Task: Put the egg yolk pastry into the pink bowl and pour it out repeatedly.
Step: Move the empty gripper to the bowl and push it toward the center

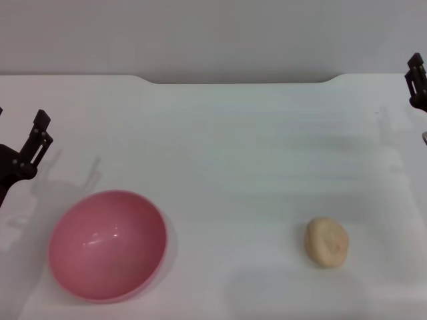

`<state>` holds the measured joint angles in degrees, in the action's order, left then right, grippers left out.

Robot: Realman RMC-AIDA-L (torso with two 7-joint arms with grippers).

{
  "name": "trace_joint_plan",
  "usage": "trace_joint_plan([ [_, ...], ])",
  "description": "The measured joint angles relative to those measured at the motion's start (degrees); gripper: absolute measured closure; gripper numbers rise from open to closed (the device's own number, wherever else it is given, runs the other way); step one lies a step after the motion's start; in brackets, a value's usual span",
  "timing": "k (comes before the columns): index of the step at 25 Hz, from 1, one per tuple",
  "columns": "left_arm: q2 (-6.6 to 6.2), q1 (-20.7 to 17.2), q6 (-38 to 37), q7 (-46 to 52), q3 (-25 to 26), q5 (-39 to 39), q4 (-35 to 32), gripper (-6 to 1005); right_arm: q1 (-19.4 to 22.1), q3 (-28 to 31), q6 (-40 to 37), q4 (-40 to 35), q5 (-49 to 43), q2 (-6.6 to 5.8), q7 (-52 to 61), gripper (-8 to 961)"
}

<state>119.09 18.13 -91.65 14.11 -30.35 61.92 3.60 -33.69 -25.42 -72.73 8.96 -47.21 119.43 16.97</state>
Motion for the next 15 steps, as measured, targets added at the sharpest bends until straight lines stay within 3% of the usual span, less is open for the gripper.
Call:
trace_joint_plan([
  [15,0.0,1.09,-0.04,0.11,0.29,0.13,0.21,236,0.23,3.09,1.92,-0.23,0.02,-0.05,0.0,484],
])
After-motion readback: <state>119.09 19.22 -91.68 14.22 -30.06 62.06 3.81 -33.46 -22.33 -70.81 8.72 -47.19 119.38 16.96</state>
